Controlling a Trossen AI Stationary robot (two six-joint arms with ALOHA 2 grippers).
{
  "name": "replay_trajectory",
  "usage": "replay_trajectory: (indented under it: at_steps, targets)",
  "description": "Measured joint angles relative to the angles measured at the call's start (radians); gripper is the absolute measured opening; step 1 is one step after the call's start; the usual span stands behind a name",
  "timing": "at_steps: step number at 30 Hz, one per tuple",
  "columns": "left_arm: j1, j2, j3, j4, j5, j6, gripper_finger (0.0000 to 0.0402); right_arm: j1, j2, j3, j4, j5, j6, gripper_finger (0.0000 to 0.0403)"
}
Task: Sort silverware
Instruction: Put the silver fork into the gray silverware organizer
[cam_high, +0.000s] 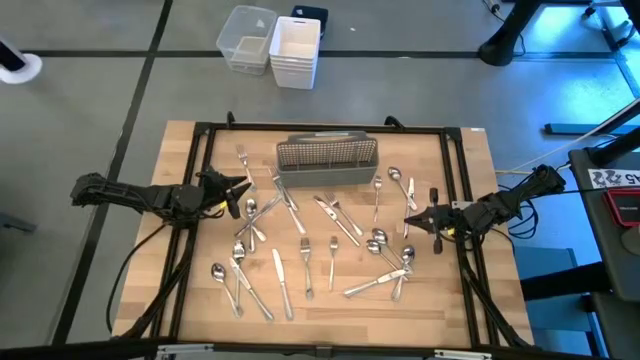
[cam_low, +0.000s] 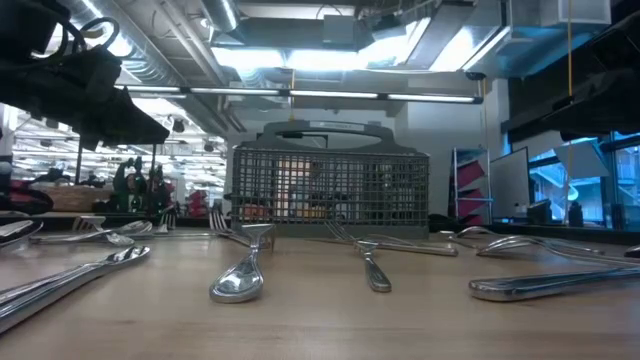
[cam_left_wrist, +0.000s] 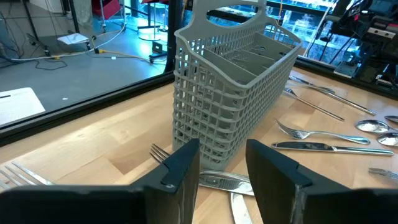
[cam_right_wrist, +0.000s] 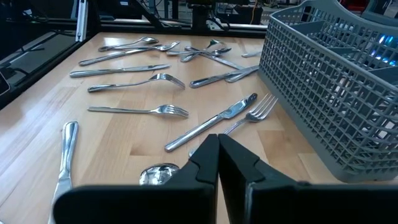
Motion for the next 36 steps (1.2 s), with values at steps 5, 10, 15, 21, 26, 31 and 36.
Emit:
replay_trajectory:
  at_steps: [5,10,15,21,26,31,36]
  targets:
    - [0.000,0.000,0.000,0.000,0.000,0.000,0.0124,0.000,0.000,0.000,0.001,0.000,0.000,0.0012]
    - [0.000,0.000,0.000,0.000,0.000,0.000,0.0124,0.000,0.000,-0.003,0.038,-0.001,0.002,0.0012]
    - [0.000,0.000,0.000,0.003,0.000,-0.068,0.0124,0.000,0.000,-0.005,0.196,-0.016,0.002,0.0012]
    - [0.000,0.000,-0.005,0.039,0.000,-0.151,0.0124,0.000,0.000,-0.004,0.269,0.060,-0.001,0.0012]
    - [0.000,0.000,-0.005,0.038,0.000,-0.150,0.0124,0.000,0.000,-0.003,0.267,0.089,-0.001,0.0012]
    - [0.000,0.000,-0.004,0.043,0.000,-0.274,0.0124,0.000,0.000,-0.003,0.283,0.120,-0.002,0.0012]
    - [0.000,0.000,-0.003,0.084,0.000,-0.365,0.0124,0.000,0.000,-0.001,0.293,0.237,-0.002,0.0012]
